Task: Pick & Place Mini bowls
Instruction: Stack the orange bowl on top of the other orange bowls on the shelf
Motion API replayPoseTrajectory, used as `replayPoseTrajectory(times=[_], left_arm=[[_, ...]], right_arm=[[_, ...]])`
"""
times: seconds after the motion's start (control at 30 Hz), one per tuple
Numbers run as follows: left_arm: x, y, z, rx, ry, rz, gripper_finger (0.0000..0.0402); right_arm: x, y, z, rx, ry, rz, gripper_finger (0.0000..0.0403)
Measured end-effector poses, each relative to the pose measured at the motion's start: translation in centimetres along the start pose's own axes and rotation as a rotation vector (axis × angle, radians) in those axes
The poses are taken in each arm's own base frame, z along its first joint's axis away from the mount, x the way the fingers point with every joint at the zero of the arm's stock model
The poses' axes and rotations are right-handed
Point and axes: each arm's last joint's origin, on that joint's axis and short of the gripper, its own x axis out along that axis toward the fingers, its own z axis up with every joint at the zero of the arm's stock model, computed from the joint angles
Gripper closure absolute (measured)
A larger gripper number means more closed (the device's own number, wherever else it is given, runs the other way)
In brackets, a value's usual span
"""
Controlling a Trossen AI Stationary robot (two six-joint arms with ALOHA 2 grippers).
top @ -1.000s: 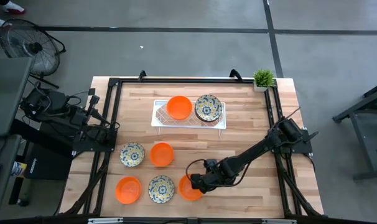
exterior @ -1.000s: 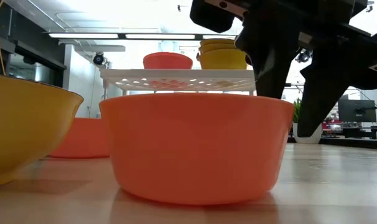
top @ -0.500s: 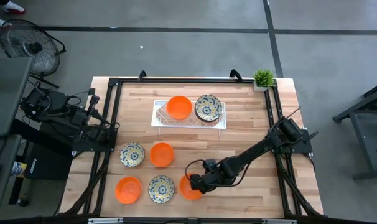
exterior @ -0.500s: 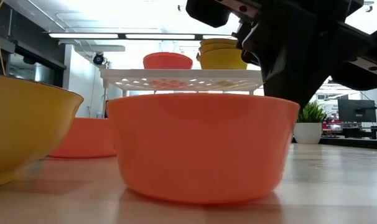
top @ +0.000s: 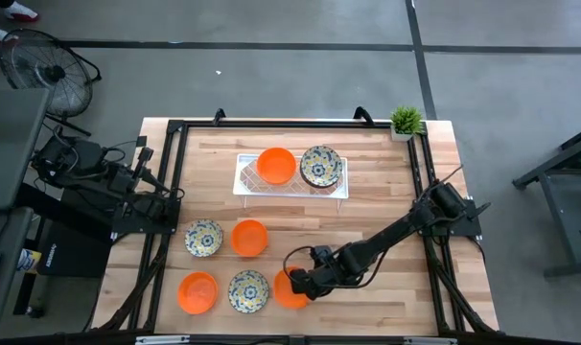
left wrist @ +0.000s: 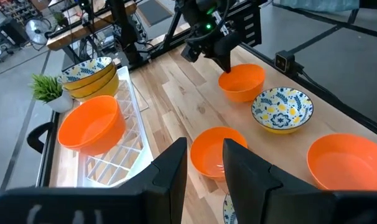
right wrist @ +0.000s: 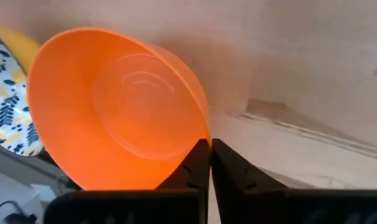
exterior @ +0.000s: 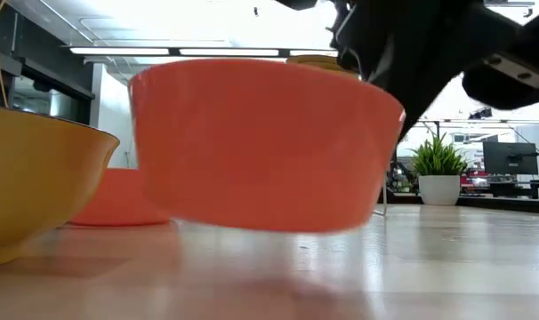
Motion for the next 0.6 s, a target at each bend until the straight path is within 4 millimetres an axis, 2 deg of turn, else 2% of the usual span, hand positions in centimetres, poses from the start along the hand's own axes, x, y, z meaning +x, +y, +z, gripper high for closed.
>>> replayPoseTrajectory(times=[0.33, 0.43, 0.6], left_arm=[[0.0, -0.1, 0.1, 0.042, -0.019, -0.048, 0.0302], [0.1, -0.1, 0.2, 0.051, -0.020, -0.062, 0.0302], [0.8, 0.3, 1.0, -0.064, -0.030, 0.016, 0.0302]], right_arm=[[-5.0, 2.5, -0.4, -0.091, -0.141, -0.051, 0.0403], [-6.9, 3.3, -0.3, -0.136, -0.234, -0.041, 0.0403], [-9.9, 4.7, 0.3, -0.260, -0.462, 0.012, 0.0403]])
